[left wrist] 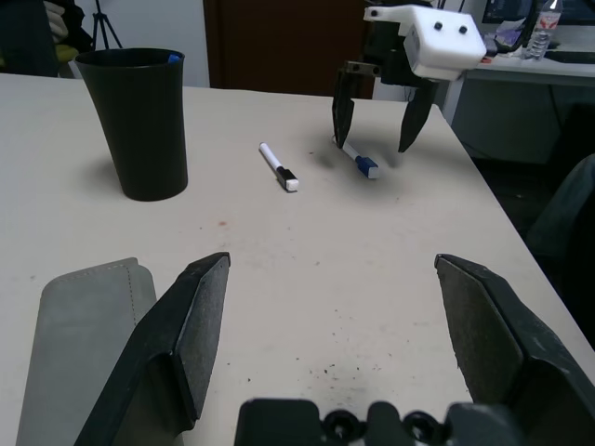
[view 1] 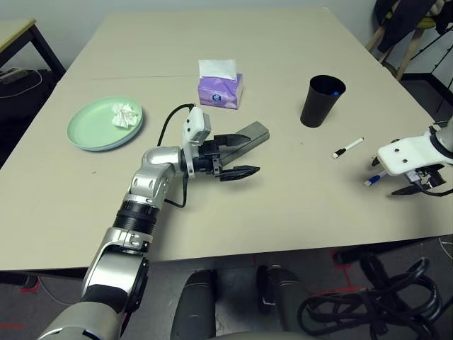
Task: Organize and tidy the items on the table.
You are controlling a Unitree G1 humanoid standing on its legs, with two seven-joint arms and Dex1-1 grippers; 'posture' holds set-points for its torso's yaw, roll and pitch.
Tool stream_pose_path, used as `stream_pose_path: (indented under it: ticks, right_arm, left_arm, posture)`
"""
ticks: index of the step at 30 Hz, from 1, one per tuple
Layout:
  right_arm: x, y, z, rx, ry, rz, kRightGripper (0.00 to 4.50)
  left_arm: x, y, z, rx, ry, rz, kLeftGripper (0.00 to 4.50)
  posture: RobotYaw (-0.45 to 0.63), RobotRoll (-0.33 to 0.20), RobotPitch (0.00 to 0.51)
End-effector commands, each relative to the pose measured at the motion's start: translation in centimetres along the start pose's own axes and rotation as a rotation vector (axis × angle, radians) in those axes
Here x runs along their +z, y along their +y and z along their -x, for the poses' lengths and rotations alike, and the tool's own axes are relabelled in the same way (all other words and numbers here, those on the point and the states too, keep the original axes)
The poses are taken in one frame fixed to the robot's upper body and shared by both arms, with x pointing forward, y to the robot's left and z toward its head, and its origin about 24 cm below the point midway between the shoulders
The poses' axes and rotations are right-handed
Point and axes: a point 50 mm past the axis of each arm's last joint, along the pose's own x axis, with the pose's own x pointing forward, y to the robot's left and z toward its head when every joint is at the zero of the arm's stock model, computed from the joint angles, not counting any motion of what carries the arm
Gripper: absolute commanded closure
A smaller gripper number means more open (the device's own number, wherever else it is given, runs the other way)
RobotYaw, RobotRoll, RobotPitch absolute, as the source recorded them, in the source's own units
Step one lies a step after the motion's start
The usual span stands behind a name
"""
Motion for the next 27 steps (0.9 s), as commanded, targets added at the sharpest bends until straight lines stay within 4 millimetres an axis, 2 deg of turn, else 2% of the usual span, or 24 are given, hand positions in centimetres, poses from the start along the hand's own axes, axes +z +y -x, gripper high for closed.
stream_pose_path:
  ticks: [1,17,21,27]
  right_arm:
    - [-0.2,0.0,-0.1,0.026,0.047,0.052,0.0]
    - [0.2,0.0,-1.6,0.055,0.034,0.108,0.0]
    - [-0.1,0.5,-1.8,0.097,0.028,0.054,0.97]
    - [0.1,0.5,-2.0,0.104,0.014,0.045,3.35]
  left_arm:
    - [0.0,-0.2,0.0,0.002,-0.008,0.006,0.03]
    - [0.2,-0.3,0.4,0.021,-0.011,0.008,0.03]
    - [0.1,-0.4,0.5,0.019,-0.011,0.005,0.0]
    - [-0.4,-0.3,0.6,0.034,0.022,-0.013,0.0]
  posture:
    - [0.06,0.0,0.128]
    - [0.08,0.0,0.14]
    - [0.08,0.0,0.139]
    - [0.08,0.0,0.136]
